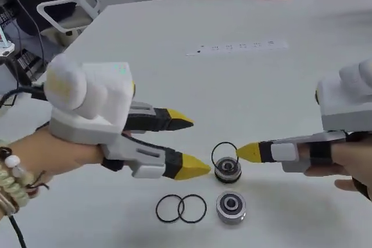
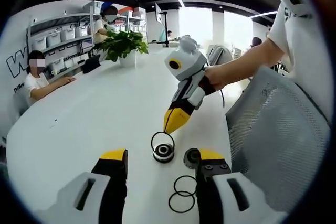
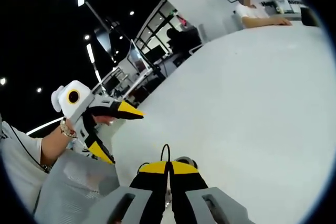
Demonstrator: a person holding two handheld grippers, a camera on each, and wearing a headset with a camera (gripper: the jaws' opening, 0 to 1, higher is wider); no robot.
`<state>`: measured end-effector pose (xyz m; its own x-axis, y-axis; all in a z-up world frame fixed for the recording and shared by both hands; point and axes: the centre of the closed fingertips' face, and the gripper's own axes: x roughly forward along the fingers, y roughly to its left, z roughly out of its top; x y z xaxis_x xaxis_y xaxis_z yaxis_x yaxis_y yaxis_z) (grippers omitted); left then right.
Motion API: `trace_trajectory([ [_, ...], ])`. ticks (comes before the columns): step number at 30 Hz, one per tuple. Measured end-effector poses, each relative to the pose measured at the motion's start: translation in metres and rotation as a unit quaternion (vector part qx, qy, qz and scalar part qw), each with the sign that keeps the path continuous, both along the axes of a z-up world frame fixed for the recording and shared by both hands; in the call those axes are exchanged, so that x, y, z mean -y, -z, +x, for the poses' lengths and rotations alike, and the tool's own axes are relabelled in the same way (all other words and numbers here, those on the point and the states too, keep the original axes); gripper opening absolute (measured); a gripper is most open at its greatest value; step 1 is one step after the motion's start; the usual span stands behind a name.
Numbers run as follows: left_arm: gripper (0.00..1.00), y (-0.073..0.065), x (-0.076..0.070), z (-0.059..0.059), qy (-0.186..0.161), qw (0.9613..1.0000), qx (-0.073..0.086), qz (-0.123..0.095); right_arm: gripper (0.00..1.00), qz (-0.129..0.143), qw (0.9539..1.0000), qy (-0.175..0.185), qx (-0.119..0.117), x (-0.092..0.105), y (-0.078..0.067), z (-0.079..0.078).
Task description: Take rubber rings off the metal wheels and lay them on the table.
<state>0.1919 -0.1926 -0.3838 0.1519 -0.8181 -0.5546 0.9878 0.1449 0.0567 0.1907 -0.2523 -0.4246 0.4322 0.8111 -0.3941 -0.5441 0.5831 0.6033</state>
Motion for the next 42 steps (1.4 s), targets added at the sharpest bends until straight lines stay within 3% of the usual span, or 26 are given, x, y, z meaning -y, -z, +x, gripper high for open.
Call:
trace_trajectory([
  [3, 0.58, -0.009, -0.016, 0.0, -0.012, 0.9997, 0.021, 0.003, 0.0, -0.006, 0.9999, -0.007, 0.005, 0.001, -0.002, -0.004],
  [9, 0.64, -0.026, -0.049, -0.004, -0.052, 0.9981, 0.032, -0.006, 0.0, -0.007, 0.9999, -0.015, 0.005, 0.006, -0.009, -0.011],
  [12, 0.69, -0.028, -0.063, -0.01, -0.071, 0.9971, 0.027, -0.004, 0.0, 0.002, 0.9999, -0.014, 0.007, 0.007, -0.017, -0.014],
  [15, 0.72, -0.028, -0.072, -0.016, -0.082, 0.9961, 0.032, -0.004, 0.0, 0.005, 0.9998, -0.015, 0.011, 0.007, -0.023, -0.016],
  [21, 0.8, -0.021, -0.095, -0.04, -0.109, 0.994, 0.014, 0.004, 0.0, 0.015, 0.9995, -0.02, 0.021, 0.006, -0.042, -0.022],
  [28, 0.82, -0.014, -0.105, -0.057, -0.12, 0.9928, -0.003, 0.003, 0.0, 0.028, 0.9988, -0.027, 0.029, -0.001, -0.064, -0.025],
  [34, 0.82, -0.01, -0.109, -0.057, -0.145, 0.9893, -0.013, -0.012, 0.0, 0.024, 0.998, -0.043, 0.04, -0.009, -0.074, -0.026],
  [38, 0.83, -0.009, -0.109, -0.063, -0.146, 0.9889, -0.018, -0.023, 0.0, 0.032, 0.9975, -0.045, 0.045, -0.014, -0.082, -0.024],
  [42, 0.84, -0.008, -0.11, -0.061, -0.158, 0.9867, -0.023, -0.03, 0.0, 0.036, 0.997, -0.048, 0.048, -0.019, -0.086, -0.022],
])
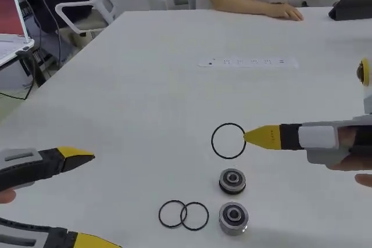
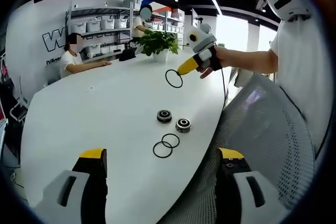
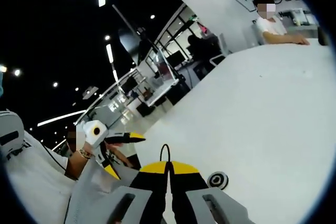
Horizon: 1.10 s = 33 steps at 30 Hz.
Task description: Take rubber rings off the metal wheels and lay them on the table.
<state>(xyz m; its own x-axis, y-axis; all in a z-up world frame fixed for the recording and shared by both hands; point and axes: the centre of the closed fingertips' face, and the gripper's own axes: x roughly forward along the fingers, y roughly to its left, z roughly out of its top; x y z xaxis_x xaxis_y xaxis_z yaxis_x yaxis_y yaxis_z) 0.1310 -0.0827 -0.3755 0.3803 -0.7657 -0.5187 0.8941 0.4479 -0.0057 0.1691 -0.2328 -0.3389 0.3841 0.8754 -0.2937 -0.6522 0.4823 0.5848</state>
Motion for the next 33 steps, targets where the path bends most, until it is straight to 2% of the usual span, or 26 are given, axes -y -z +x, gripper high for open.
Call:
trace_trajectory([
  [4, 0.84, 0.0, 0.004, 0.0, -0.001, 0.9999, -0.001, -0.011, 0.0, 0.004, 1.0, -0.008, 0.002, -0.011, -0.004, 0.001],
  [9, 0.84, 0.005, 0.008, -0.004, 0.003, 0.9999, -0.006, -0.012, 0.0, 0.003, 0.9997, -0.023, 0.006, -0.025, -0.005, 0.002],
  [16, 0.87, 0.008, 0.004, -0.004, -0.006, 0.9997, -0.014, -0.02, 0.0, -0.008, 0.9988, -0.047, 0.007, -0.042, -0.001, -0.001],
  [19, 0.87, 0.008, 0.005, -0.005, -0.004, 0.9996, -0.012, -0.024, 0.0, -0.01, 0.9985, -0.054, 0.007, -0.046, 0.0, -0.002],
  [22, 0.91, 0.009, 0.004, -0.004, -0.005, 0.9997, -0.009, -0.02, 0.0, -0.016, 0.998, -0.061, 0.008, -0.05, 0.003, -0.003],
  [33, 0.99, 0.008, 0.008, -0.003, -0.005, 0.9993, -0.006, -0.036, 0.0, -0.046, 0.9952, -0.086, 0.007, -0.066, 0.021, -0.011],
])
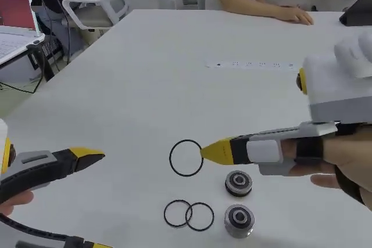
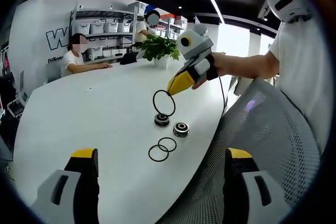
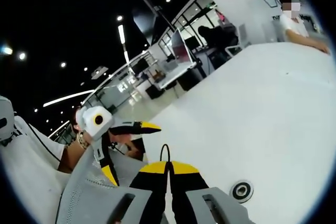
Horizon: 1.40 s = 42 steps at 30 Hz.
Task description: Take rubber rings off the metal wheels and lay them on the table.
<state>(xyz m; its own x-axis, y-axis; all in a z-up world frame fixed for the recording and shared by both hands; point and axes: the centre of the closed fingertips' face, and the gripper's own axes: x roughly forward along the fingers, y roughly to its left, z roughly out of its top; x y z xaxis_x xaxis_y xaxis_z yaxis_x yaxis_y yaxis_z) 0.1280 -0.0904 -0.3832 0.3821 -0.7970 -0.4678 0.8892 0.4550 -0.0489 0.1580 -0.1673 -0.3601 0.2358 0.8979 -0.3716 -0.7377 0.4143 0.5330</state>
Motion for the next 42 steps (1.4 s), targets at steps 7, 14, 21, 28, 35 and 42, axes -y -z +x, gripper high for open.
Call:
trace_trajectory([
  [7, 0.99, 0.0, 0.003, -0.002, 0.007, 1.0, 0.0, -0.006, 0.0, -0.032, 0.9994, -0.01, 0.001, -0.002, 0.019, -0.005],
  [14, 0.99, 0.002, 0.004, -0.004, 0.014, 0.9999, -0.001, 0.0, 0.0, -0.056, 0.9982, -0.02, 0.0, -0.004, 0.036, -0.01],
  [21, 0.99, 0.003, 0.004, -0.003, 0.013, 0.9999, -0.004, -0.003, 0.0, -0.096, 0.9951, -0.021, -0.01, 0.006, 0.067, -0.011],
  [28, 0.99, 0.003, 0.003, -0.002, 0.009, 0.9999, -0.005, -0.004, 0.0, -0.118, 0.9927, -0.024, -0.014, 0.011, 0.086, -0.012],
  [35, 0.99, 0.002, 0.002, -0.002, 0.005, 0.9999, -0.008, -0.009, 0.0, -0.125, 0.9916, -0.028, -0.017, 0.009, 0.092, -0.015],
  [42, 0.98, 0.003, 0.002, -0.001, 0.002, 0.9999, -0.009, -0.009, 0.0, -0.127, 0.9916, -0.021, -0.015, 0.012, 0.093, -0.012],
])
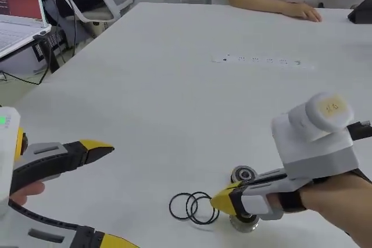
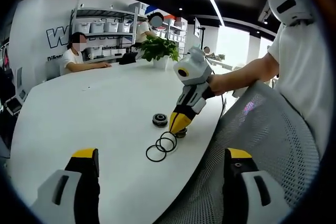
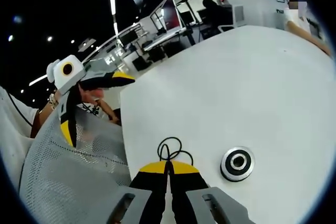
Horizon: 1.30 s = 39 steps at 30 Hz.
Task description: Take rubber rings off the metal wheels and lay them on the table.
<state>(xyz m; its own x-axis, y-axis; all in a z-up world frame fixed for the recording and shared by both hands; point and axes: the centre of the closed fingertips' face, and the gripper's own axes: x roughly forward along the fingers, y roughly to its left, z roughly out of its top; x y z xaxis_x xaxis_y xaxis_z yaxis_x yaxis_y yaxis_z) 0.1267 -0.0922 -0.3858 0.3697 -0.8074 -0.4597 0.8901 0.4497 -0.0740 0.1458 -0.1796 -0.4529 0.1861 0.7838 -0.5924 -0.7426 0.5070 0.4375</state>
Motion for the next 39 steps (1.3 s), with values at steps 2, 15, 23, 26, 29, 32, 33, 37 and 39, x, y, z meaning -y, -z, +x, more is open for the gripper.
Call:
trace_trajectory([
  [2, 0.98, 0.0002, 0.0, -0.0001, 0.0, 1.0, 0.0, 0.001, 0.0, 0.001, 1.0, 0.004, -0.001, 0.0018, 0.0003, 0.0014],
  [15, 0.97, 0.0008, 0.0001, -0.0004, 0.0, 1.0, -0.002, 0.002, 0.0, 0.0, 0.9998, 0.018, -0.008, 0.0056, 0.0041, 0.0048],
  [23, 0.97, 0.0018, 0.0004, -0.0012, 0.001, 1.0, -0.004, 0.005, 0.0, -0.001, 0.9999, 0.009, -0.005, 0.0029, 0.0027, 0.0013],
  [26, 0.97, 0.0022, 0.0005, -0.0014, 0.001, 1.0, -0.004, 0.006, 0.0, -0.003, 0.9999, 0.009, -0.005, 0.0033, 0.0041, 0.0015],
  [29, 0.97, 0.0026, 0.0006, -0.0015, 0.002, 1.0, -0.005, 0.007, 0.0, -0.005, 0.9999, 0.011, -0.005, 0.004, 0.0053, 0.0025],
  [32, 0.97, 0.0025, 0.0007, -0.0015, 0.002, 1.0, -0.005, 0.006, 0.0, -0.007, 0.9999, 0.012, -0.007, 0.0047, 0.0068, 0.0023],
  [33, 0.97, 0.0024, 0.0007, -0.0014, 0.002, 1.0, -0.005, 0.006, 0.0, -0.008, 0.9999, 0.012, -0.008, 0.0047, 0.0072, 0.0024],
  [37, 0.97, 0.0028, 0.0004, -0.0013, 0.002, 1.0, -0.005, 0.007, 0.0, -0.005, 0.9999, 0.012, -0.008, 0.0037, 0.0062, 0.0025],
  [39, 0.97, 0.0029, 0.0003, -0.0013, 0.002, 1.0, -0.005, 0.007, 0.0, -0.003, 0.9999, 0.012, -0.008, 0.003, 0.0047, 0.0023],
])
